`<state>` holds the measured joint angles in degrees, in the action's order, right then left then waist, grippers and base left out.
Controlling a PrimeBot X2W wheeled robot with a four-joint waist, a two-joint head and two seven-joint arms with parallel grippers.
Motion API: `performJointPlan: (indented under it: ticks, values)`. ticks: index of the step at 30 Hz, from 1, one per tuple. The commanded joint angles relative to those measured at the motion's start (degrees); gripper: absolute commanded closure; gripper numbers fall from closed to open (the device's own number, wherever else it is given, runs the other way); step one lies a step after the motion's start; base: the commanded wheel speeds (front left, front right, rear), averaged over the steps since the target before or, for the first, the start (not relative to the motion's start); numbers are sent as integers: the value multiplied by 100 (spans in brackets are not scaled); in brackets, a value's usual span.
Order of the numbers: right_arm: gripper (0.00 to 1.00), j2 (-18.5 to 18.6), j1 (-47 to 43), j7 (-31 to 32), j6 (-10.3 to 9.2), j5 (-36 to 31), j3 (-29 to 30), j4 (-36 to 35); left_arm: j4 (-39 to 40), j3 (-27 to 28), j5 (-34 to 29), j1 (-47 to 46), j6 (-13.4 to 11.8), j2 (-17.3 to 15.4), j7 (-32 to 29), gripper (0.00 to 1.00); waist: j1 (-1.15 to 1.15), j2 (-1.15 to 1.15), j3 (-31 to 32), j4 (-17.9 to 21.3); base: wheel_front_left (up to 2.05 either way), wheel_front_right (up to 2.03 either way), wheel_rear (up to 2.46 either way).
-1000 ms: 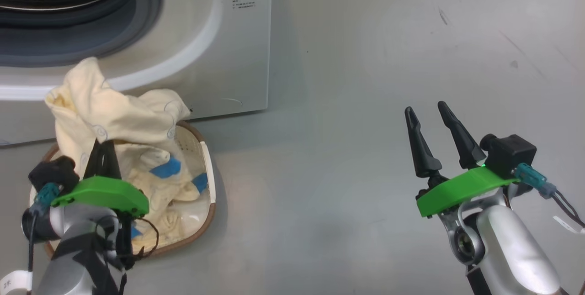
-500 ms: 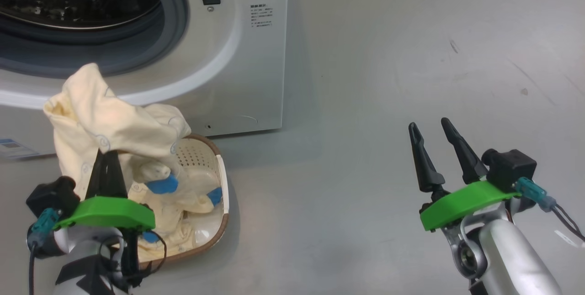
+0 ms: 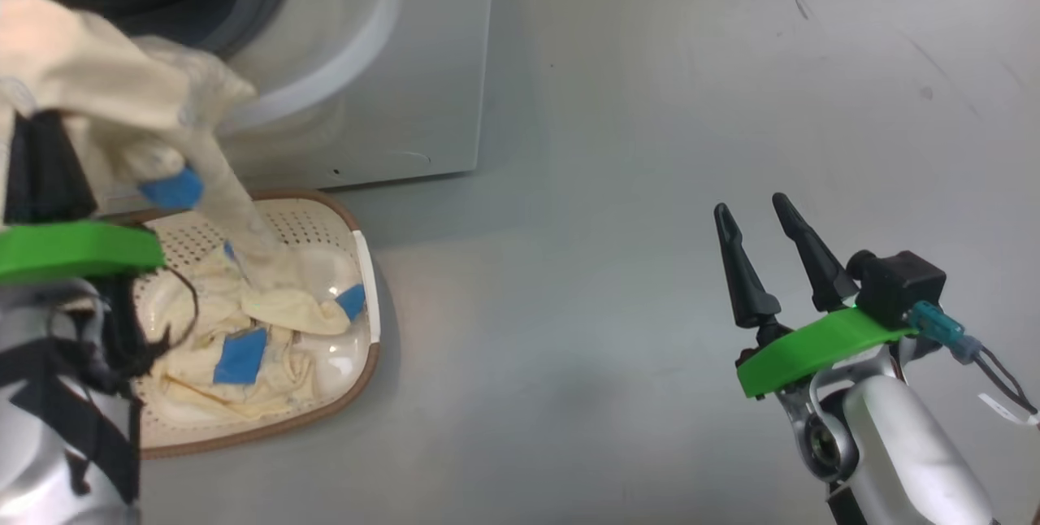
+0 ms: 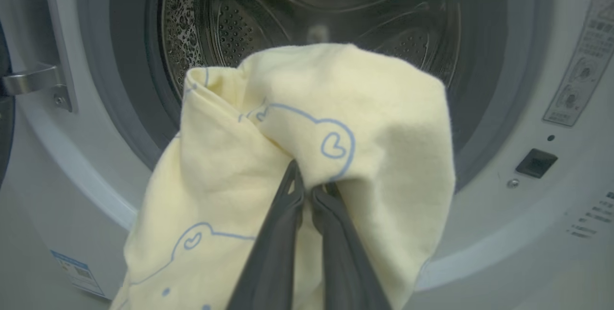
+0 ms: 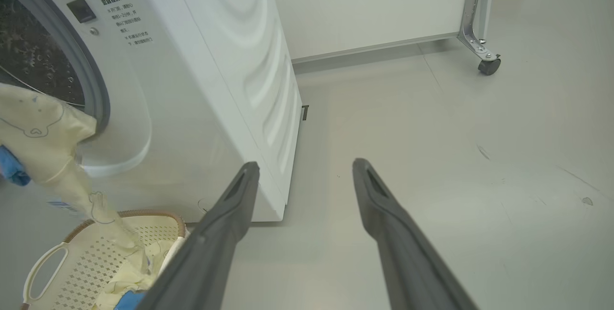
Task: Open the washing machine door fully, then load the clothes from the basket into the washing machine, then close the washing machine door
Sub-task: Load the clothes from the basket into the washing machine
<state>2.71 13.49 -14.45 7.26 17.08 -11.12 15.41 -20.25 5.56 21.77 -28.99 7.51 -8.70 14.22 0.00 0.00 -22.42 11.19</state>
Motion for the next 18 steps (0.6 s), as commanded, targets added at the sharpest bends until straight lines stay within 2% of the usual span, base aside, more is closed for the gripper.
performJointPlan:
  ticks: [1,5,13,18]
  values:
    - [0,34,144,-55,23,32,-107,-200,251,250,66,-348,-3,-313,77,100,0,0,-267,193,0,0,0]
    - [0,25,214,-55,23,77,-159,-232,91,222,114,-1048,-3,-792,38,100,0,0,-606,382,0,0,0]
    - [0,19,387,-55,23,328,-382,-338,-489,-39,227,-2605,-3,-1878,-651,100,0,0,-1314,729,0,0,0]
    - [0,18,462,-55,23,459,-488,-372,-823,-340,342,-3459,-2,-2341,-1044,100,0,0,-1650,843,0,0,0]
